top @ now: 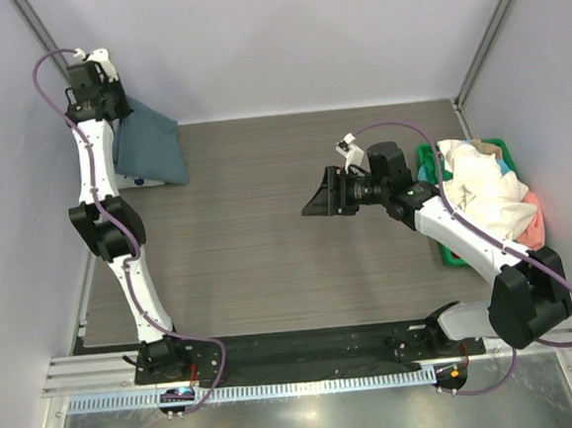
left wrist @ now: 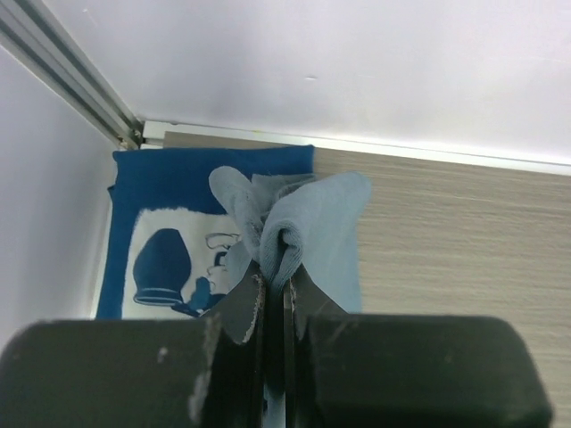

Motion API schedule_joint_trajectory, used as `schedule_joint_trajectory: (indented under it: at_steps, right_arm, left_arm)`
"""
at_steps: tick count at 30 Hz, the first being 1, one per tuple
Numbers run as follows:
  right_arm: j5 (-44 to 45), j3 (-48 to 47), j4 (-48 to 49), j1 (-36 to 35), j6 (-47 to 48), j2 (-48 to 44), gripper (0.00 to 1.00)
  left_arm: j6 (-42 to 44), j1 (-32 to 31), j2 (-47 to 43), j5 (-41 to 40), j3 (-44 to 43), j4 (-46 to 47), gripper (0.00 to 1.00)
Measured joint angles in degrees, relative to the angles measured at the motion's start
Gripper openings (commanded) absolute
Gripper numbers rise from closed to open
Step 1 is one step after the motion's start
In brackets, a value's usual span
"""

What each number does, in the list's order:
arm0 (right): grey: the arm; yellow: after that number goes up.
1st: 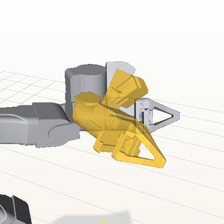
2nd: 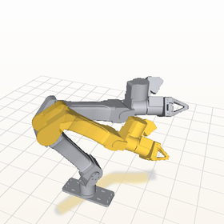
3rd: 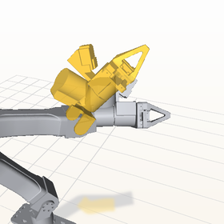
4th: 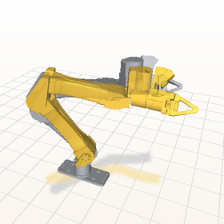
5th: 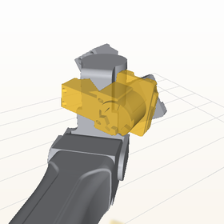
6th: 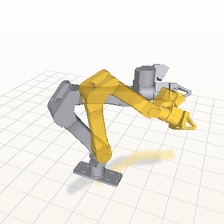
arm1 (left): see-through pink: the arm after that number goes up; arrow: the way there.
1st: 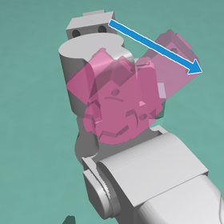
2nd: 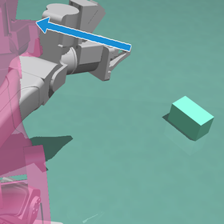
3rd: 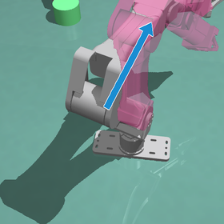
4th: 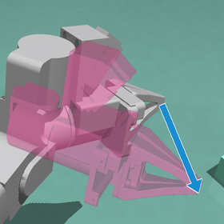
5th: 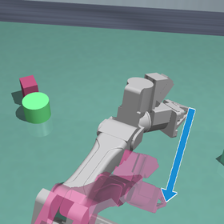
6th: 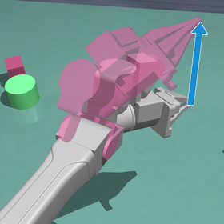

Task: Fold and stack the t-shirts
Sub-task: Neatly place the folded tshirt to the corner

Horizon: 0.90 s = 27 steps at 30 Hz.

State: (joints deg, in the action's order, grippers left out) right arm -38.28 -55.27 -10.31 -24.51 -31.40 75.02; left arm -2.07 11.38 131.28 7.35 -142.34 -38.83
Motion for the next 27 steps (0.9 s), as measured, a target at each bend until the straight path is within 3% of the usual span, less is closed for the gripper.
schedule_joint_trajectory:
  at_steps: [20, 21, 23, 24, 25, 27]
  right_arm:
    - [0.7, 1.6, 0.3, -1.3, 0.3, 9.3, 0.74]
    - [0.7, 1.6, 0.3, -1.3, 0.3, 9.9, 0.74]
    - [0.7, 1.6, 0.3, -1.3, 0.3, 11.0, 0.74]
    - [0.7, 1.6, 0.3, -1.3, 0.4, 11.4, 0.74]
    - [0.7, 1.6, 0.3, -1.3, 0.5, 11.7, 0.74]
    - [0.7, 1.6, 0.3, -1.3, 0.8, 12.2, 0.74]
  left_arm:
    - [-0.9, 5.7, 16.5, 2.9, -7.0, 15.7, 0.0]
    - [-1.0, 6.1, 17.3, 2.6, -7.0, 16.3, 0.04]
    - [-0.9, 7.0, 18.9, 1.7, -7.0, 17.7, 0.47]
    - [-1.4, 7.3, 19.6, 1.0, -7.0, 18.6, 0.83]
    - [-1.8, 7.7, 20.1, 0.1, -7.0, 19.4, 0.97]
    - [-3.9, 8.3, 20.9, -1.7, -7.0, 19.9, 1.0]
